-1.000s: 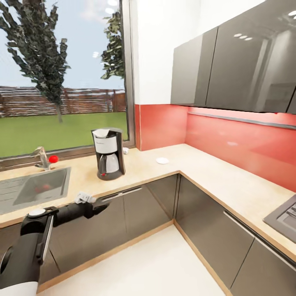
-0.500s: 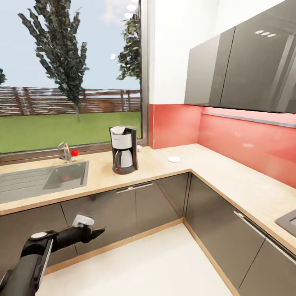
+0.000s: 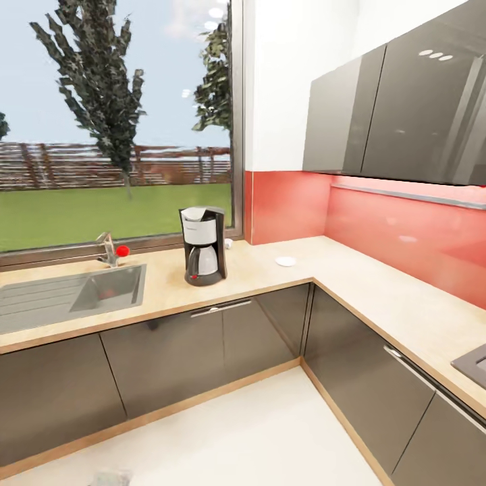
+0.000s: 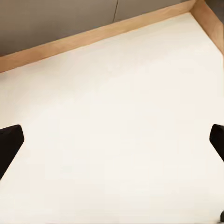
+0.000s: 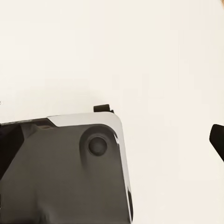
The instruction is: Set up a coffee station on the kitchen countertop: keep the coffee maker on the countertop, move the bottle of coffee from the kitchen shelf to the counter next to the coffee maker, place a paper coffee filter on top of the coffee maker, put the saucer next to the coffee maker with the coffee cup on the saucer, and place the electric kettle next to the coffee maker.
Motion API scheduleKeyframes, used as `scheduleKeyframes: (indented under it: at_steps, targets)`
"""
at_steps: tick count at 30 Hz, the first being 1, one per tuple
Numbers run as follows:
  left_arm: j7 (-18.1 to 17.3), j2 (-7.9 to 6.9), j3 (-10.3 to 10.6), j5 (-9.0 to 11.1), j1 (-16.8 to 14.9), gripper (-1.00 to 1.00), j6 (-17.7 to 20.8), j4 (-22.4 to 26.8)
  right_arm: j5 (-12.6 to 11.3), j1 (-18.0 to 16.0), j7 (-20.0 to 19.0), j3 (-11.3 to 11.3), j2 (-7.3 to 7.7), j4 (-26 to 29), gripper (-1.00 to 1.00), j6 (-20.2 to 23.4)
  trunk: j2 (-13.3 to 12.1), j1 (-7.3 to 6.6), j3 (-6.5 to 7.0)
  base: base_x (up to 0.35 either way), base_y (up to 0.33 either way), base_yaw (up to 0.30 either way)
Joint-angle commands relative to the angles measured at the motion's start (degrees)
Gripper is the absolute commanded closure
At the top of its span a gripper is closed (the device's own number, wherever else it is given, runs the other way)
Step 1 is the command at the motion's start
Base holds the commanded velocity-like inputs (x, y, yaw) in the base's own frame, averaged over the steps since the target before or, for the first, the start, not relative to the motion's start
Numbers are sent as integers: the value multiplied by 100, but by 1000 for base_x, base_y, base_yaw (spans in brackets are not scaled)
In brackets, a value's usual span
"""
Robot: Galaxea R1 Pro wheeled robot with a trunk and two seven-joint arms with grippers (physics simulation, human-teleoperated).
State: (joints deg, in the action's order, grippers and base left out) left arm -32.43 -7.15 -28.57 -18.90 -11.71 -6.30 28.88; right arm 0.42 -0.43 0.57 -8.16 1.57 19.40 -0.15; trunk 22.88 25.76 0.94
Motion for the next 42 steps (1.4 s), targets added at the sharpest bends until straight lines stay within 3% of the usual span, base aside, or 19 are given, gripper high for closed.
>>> scheduleKeyframes:
  at_steps: [1,2,3,6,7,8,11,18,26,33,42]
  targets:
    - [183,-60,-43,-58,63,-100,-77,-157,3,-2,5,-16,-7,1,-100,-2,4,2,-1,0,0,0]
    - [429,-126,-45,-60,154,-100,-109,-310,-2,-2,5,-22,-12,6,-100,0,4,2,-1,0,0,0]
    - [995,-274,-50,-59,439,-100,-140,-492,-13,-1,-1,-36,-16,4,-100,6,4,2,-1,0,0,0]
    - [1153,-297,-48,-60,477,-100,-142,-633,-15,-1,-3,-31,-12,3,-100,6,4,2,-1,0,0,0]
    - [1374,-343,-48,-70,494,-100,-143,-935,-16,-1,-2,-34,-11,7,-100,6,4,2,-1,0,0,0]
    - [2010,-531,12,-179,525,-100,-137,-1379,-9,-1,8,-29,-13,3,-100,-1,4,2,-6,0,0,144]
    - [2230,-623,17,-454,685,-100,-140,-1437,-12,-1,12,-29,-15,-4,-100,-2,4,2,-23,0,0,165]
    - [2319,-662,-15,-697,807,-100,-120,-1455,-24,-3,13,-36,-16,-6,-100,-7,4,2,-65,0,0,197]
    - [2377,-598,-144,-668,804,-100,-43,-1469,-27,-1,13,-46,-17,-6,-100,-1,4,2,-111,0,0,225]
    - [2810,-532,-170,-648,802,-100,-37,-1465,-27,-1,22,-56,6,-28,-100,6,4,2,-151,0,0,231]
    - [2898,-416,-151,-656,802,-100,-22,-1633,-25,-1,14,-43,54,-354,-100,-2,4,2,-203,15,0,229]
